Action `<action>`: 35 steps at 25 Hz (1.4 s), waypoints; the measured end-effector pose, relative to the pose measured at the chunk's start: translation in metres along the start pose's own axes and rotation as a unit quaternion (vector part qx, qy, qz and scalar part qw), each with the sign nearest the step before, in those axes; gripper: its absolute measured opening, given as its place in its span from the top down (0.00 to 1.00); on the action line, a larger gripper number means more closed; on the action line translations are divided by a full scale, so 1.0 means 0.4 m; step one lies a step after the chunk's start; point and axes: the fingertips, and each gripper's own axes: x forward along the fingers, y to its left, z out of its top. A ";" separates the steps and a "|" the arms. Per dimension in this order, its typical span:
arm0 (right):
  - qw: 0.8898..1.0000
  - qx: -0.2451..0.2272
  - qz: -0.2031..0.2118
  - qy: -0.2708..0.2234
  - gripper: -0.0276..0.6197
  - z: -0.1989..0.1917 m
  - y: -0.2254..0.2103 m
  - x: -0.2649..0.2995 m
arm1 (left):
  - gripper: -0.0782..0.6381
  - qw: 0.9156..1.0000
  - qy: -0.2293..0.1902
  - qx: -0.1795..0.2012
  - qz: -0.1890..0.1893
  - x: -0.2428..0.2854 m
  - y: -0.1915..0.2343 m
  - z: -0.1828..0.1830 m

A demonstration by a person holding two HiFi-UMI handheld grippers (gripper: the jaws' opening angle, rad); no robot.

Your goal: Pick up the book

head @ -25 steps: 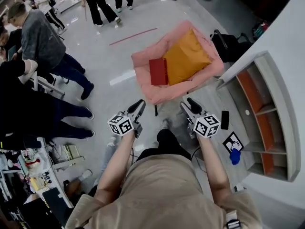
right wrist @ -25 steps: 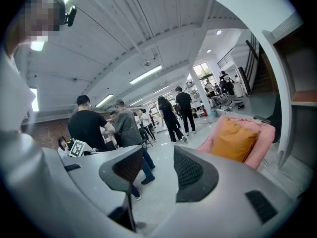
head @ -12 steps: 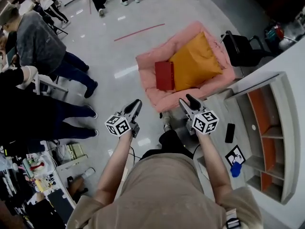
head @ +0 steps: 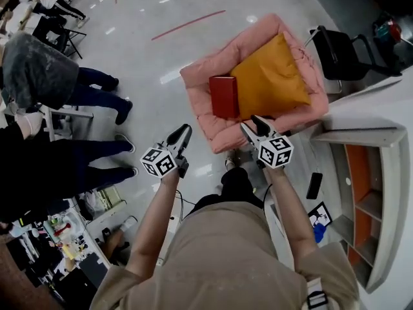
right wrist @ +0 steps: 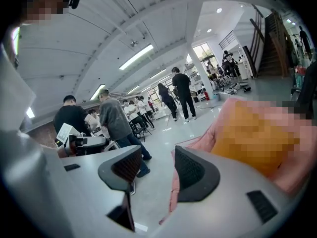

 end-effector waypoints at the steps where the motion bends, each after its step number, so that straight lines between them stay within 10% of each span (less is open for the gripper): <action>1: 1.000 0.004 -0.002 0.005 0.65 0.000 -0.025 0.014 | 0.84 1.000 0.003 -0.002 0.001 0.022 0.006 0.005; 20: 0.995 0.031 -0.009 0.094 0.61 -0.103 -0.348 0.302 | 0.84 0.997 0.064 -0.005 0.030 0.347 0.176 0.026; 35: 0.977 0.024 -0.097 0.191 0.52 -0.391 -0.574 0.630 | 0.84 0.993 0.114 -0.005 0.035 0.510 0.384 -0.044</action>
